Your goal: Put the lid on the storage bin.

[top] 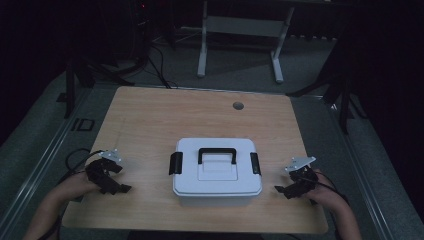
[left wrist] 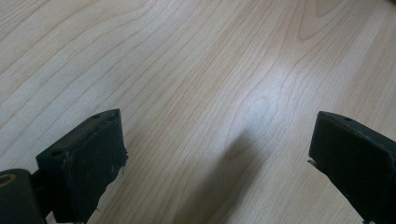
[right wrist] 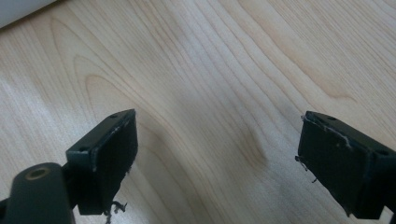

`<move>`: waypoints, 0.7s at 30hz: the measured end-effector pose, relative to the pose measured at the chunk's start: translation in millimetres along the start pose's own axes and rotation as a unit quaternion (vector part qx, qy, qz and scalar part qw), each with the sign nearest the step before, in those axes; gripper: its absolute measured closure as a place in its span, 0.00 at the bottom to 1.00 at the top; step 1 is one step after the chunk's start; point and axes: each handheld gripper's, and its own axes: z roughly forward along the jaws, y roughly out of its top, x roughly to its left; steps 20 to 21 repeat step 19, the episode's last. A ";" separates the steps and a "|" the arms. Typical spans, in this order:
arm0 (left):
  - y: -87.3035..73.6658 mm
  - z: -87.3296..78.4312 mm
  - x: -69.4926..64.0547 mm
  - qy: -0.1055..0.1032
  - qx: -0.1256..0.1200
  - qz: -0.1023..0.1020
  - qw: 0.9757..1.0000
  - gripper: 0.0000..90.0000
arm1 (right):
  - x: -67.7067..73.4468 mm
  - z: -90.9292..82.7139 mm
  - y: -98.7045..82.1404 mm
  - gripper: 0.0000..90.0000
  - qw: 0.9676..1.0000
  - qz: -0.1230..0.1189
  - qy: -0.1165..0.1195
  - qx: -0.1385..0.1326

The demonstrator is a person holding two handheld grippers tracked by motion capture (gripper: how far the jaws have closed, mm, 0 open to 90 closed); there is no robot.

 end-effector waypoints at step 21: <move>-0.7 2.8 -2.0 -0.010 0.004 -0.004 1.000 0.03 | -1.5 0.5 -3.3 0.13 1.000 0.008 -0.003 0.003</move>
